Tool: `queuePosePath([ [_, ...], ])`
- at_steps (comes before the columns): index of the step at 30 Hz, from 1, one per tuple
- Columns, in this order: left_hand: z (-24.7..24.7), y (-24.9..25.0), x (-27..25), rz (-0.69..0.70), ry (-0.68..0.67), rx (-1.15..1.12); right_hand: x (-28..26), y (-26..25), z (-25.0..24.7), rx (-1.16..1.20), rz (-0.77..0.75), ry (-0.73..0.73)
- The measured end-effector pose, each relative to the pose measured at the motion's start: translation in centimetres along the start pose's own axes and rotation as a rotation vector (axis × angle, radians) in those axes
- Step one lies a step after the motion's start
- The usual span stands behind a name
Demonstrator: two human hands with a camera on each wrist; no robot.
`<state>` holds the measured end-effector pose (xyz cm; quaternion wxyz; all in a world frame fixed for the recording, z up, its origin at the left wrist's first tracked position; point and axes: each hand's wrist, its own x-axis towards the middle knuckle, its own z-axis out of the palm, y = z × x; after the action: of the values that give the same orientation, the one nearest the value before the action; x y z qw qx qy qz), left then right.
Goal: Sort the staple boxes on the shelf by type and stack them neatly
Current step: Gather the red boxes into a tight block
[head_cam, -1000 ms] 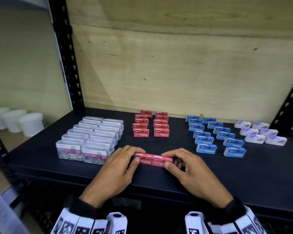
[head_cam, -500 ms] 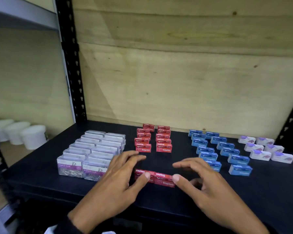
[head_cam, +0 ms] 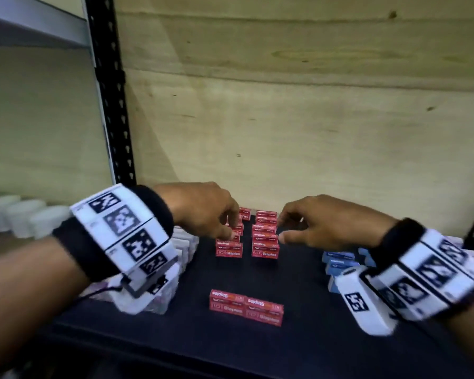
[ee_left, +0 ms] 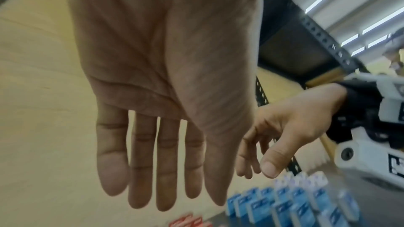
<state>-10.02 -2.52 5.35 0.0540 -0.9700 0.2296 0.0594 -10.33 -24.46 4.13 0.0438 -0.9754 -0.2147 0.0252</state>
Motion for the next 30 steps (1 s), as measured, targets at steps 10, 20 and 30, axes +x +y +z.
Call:
queuePosePath([
  [10, 1.4, 0.6, 5.5, -0.105, -0.238, 0.119, 6.2, -0.3, 2.3, -0.203, 0.059, -0.225],
  [20, 3.0, 0.6, 7.4, -0.029, -0.214, 0.133, 7.5, -0.7, 3.3, -0.221, 0.044, -0.267],
  [30, 1.6, 0.9, 6.0, -0.097, -0.422, 0.23, 4.7, -1.2, 2.7, -0.245, -0.023, -0.297],
])
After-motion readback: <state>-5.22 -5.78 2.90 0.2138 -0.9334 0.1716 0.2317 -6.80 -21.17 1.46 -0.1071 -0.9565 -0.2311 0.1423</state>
